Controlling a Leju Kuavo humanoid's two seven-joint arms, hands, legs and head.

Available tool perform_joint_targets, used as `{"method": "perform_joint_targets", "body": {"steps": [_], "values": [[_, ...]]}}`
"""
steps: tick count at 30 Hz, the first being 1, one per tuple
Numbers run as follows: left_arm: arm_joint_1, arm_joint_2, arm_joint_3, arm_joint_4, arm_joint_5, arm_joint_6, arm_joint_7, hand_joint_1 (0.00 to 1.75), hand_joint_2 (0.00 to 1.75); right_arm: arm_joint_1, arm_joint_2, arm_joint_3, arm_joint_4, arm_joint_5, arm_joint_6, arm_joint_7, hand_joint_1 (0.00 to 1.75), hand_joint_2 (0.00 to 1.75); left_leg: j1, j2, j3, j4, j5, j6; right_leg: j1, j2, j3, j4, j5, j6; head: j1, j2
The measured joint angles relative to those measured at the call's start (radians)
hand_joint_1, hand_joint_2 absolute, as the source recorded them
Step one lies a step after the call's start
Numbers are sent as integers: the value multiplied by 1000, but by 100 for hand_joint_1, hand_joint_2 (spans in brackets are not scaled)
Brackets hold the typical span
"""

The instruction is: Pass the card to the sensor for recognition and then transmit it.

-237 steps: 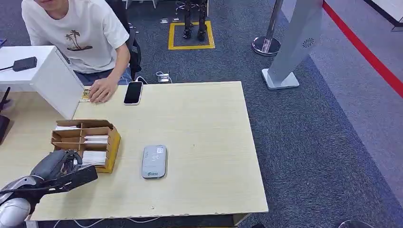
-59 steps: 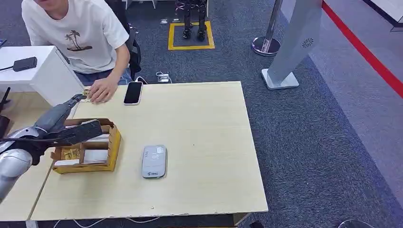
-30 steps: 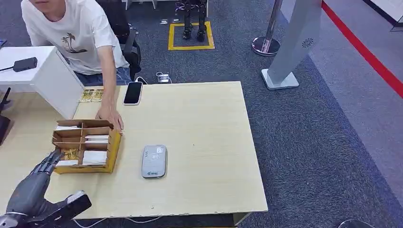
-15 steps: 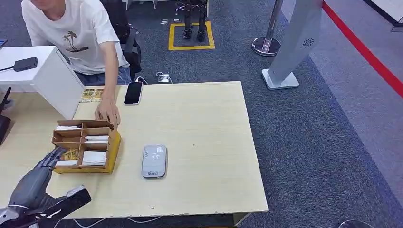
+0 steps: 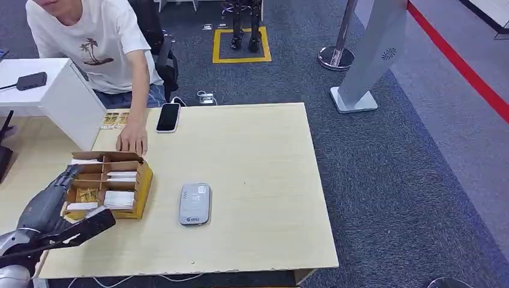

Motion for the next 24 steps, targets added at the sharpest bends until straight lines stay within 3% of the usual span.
{"method": "perform_joint_targets", "body": {"steps": [15,24], "values": [[-54,-19,-48,70,24,-16,0,0,175,-8,0,11,0,9,3,3,0,0,0,0,0,0,0,0,0,0,0,0,0,0,0,0],[-46,9,-72,77,100,-43,3,0,175,-10,0,11,0,16,2,11,0,0,0,0,0,0,0,0,0,0,0,0,0,0,0,0]]}}
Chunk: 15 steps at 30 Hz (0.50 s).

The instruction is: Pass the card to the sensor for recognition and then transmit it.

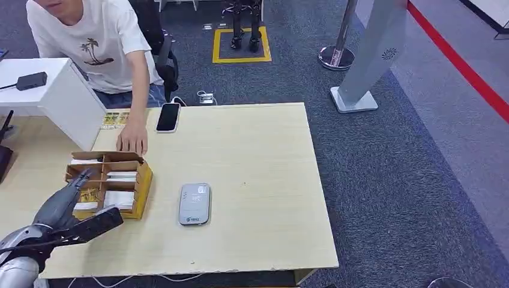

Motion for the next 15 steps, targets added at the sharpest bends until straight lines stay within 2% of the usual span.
{"method": "perform_joint_targets", "body": {"steps": [15], "values": [[15,18,-18,-4,19,3,18,0,175,0,0,0,0,2,0,0,0,0,0,0,0,0,0,0,0,0,0,0,0,0,0,0]]}}
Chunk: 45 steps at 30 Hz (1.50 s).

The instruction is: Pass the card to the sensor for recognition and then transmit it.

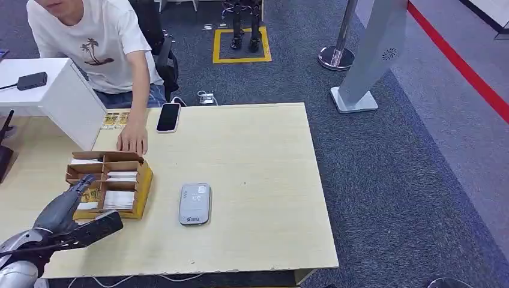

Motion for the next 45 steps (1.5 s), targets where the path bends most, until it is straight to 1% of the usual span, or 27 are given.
{"method": "perform_joint_targets", "body": {"steps": [11,28,45], "values": [[2,14,-4,0,6,1,6,0,175,0,0,0,0,13,3,3,0,0,0,0,0,0,0,0,0,0,0,0,0,0,0,0],[-5,13,-11,13,6,0,11,0,175,-2,0,0,-2,32,7,16,0,0,0,0,0,0,0,0,0,0,0,0,0,0,0,0],[-45,3,-36,41,7,-11,12,0,175,-13,6,0,-3,54,18,20,0,0,0,0,0,0,0,0,0,0,0,0,0,0,0,0]]}}
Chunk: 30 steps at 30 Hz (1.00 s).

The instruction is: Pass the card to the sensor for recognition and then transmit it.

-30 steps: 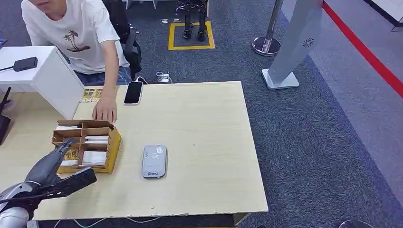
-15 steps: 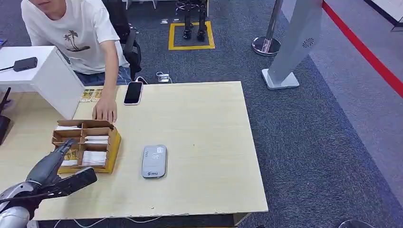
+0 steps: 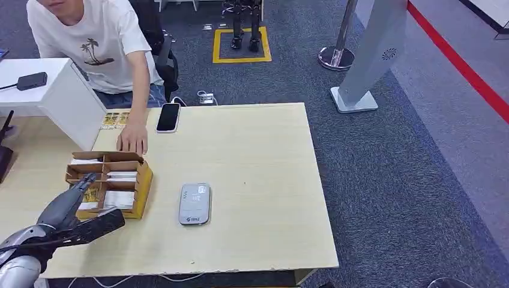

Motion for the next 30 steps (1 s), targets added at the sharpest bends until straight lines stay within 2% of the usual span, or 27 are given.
{"method": "perform_joint_targets", "body": {"steps": [30], "values": [[53,-27,-25,24,6,30,2,0,175,-3,5,0,-1,3,3,3,0,0,0,0,0,0,0,0,0,0,0,0,0,0,0,0]]}}
